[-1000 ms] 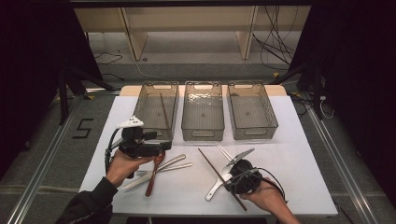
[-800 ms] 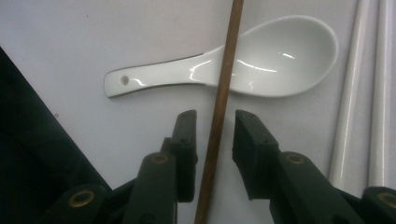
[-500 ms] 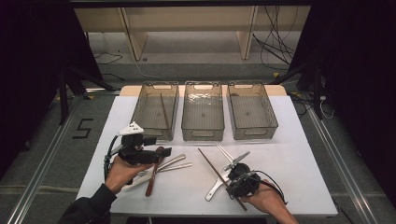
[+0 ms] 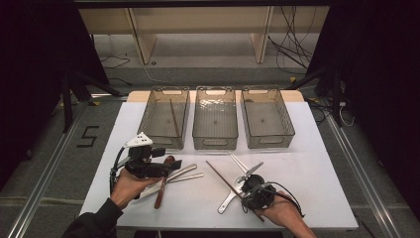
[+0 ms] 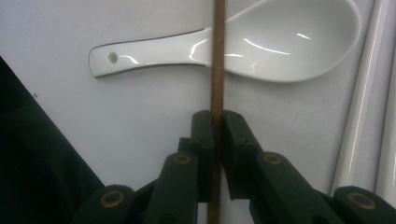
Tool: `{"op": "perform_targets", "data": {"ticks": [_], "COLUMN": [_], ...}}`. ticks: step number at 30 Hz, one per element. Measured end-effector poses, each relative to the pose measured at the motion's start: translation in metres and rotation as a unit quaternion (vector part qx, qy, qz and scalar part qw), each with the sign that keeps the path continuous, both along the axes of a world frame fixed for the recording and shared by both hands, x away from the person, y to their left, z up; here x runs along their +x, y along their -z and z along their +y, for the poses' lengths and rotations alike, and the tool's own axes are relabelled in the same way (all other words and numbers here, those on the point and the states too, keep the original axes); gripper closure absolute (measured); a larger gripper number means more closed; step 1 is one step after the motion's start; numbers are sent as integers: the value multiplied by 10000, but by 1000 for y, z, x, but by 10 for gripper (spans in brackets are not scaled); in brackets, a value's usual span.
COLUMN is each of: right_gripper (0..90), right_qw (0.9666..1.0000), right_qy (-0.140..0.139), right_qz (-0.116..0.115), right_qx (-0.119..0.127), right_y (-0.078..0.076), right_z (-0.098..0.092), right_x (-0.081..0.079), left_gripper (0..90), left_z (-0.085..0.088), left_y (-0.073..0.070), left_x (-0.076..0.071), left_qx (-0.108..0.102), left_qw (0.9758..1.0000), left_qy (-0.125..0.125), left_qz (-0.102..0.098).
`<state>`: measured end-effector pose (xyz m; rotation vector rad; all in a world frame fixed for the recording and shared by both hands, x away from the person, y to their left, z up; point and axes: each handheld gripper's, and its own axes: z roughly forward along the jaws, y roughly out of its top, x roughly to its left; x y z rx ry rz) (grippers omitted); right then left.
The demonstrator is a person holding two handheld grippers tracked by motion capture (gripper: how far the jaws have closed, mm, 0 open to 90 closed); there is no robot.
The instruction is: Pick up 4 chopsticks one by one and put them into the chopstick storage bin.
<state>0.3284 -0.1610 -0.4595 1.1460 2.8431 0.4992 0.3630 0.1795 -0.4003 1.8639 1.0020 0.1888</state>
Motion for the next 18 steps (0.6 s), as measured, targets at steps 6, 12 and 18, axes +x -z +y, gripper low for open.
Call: {"op": "perform_targets", "data": {"ticks": [6, 12, 18], "right_gripper": [850, 852, 852], "right_qw": [10000, 9986, 9935], "right_qy": [20, 152, 234], "right_qz": [-72, -366, -844], "right_qx": [9, 346, 730], "right_y": [-1, -14, -29], "right_z": [0, -7, -6], "right_x": [0, 3, 5], "left_gripper": [156, 157, 157], "left_z": [0, -1, -7], "left_y": [1, 1, -1], "left_x": [-1, -1, -3], "left_qx": [12, 40, -60], "left_qw": [10000, 10000, 9999], "left_qy": [-23, -60, -2], "left_qz": [-3, 38, 110]}}
